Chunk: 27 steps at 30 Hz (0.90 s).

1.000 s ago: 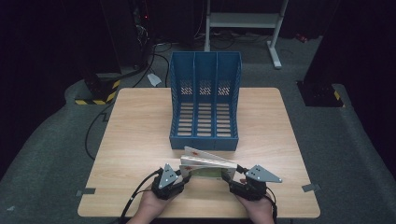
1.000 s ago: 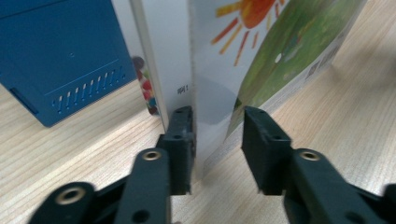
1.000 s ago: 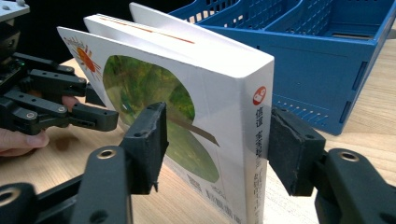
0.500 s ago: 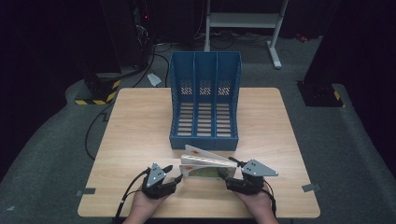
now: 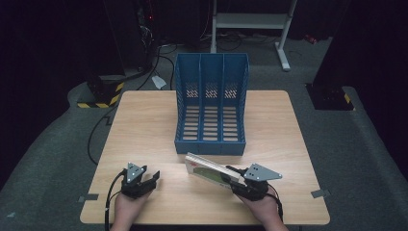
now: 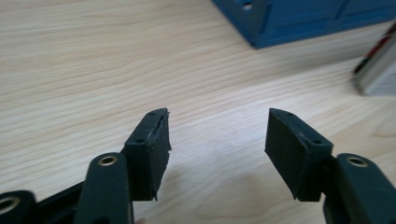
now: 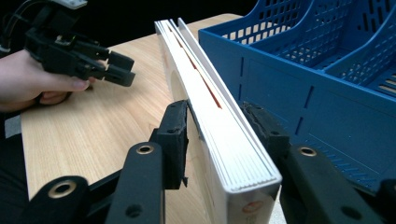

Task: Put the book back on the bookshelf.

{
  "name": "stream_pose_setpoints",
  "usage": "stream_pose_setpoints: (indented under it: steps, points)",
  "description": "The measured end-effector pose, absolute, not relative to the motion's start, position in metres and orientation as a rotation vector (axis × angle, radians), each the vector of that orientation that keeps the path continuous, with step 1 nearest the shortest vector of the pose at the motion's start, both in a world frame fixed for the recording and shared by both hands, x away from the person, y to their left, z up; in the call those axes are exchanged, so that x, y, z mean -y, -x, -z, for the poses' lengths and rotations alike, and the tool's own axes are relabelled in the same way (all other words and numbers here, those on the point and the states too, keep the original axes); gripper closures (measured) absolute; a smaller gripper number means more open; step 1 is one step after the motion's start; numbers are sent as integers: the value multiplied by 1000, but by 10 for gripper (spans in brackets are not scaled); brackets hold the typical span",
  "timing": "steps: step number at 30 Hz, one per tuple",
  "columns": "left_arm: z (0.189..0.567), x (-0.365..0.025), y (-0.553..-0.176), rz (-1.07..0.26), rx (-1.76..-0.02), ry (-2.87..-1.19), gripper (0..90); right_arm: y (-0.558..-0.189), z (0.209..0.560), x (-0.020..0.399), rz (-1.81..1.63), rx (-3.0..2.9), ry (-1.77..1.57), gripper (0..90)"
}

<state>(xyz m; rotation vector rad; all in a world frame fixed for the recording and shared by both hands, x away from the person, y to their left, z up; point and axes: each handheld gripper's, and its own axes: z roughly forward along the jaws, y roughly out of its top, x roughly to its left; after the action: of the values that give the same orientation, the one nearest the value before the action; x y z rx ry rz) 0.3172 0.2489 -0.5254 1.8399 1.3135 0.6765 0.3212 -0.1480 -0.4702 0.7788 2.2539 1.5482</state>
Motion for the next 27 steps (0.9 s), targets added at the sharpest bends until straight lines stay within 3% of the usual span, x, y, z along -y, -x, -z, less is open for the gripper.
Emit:
stream_pose_setpoints:
  steps: [8,14,22,27]
  points:
    - [528,-241,-329,-641,-1339,-1951,371,-316,466,143,-1467,-2259,-816,677]
    - [526,-236,-332,-764,-1294,-1954,386,-314,466,141,-1457,-2261,-850,713]
    - [528,-236,-342,-615,-1336,-1956,347,-309,464,137,-1411,-2250,-848,745]
    - [528,-236,-342,-620,-1336,-1956,332,-308,464,139,-1428,-2236,-872,754]
